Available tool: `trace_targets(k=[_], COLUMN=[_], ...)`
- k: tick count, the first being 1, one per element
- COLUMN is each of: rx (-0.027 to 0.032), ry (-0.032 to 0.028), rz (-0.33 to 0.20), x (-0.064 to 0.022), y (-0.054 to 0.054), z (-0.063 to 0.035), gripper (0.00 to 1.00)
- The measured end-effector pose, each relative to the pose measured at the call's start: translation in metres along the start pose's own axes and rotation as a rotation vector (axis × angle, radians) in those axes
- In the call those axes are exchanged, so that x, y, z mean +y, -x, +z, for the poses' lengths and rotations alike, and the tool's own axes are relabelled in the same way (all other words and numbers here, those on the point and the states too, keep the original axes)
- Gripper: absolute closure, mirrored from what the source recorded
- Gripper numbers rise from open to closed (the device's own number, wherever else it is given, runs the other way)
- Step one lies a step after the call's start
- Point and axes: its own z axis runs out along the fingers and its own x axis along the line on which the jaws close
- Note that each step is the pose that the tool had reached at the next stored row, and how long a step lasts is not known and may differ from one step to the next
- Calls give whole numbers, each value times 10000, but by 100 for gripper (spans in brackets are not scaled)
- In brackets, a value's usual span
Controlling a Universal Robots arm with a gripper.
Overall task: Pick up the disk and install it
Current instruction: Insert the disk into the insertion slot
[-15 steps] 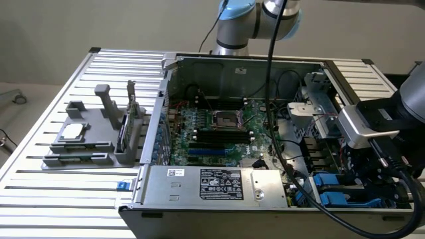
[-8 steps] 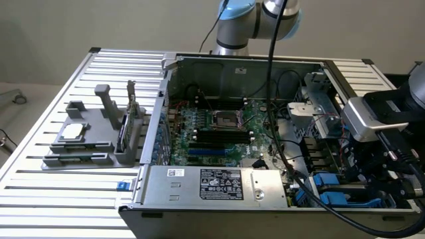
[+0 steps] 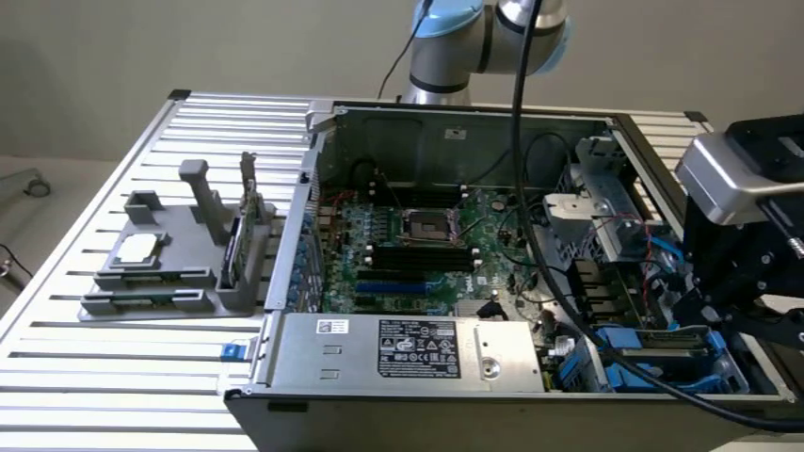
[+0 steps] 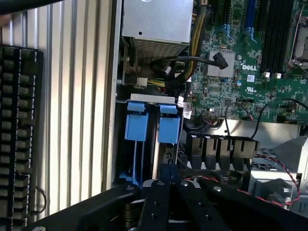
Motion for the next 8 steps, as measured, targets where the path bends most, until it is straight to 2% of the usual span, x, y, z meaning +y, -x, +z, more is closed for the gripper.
trace_targets(k=[5, 8], rx=[1, 0], ry=[2, 2], rz=[0, 0], x=[-8, -8], y=[12, 12], z=[-212, -215], gripper=[89, 89])
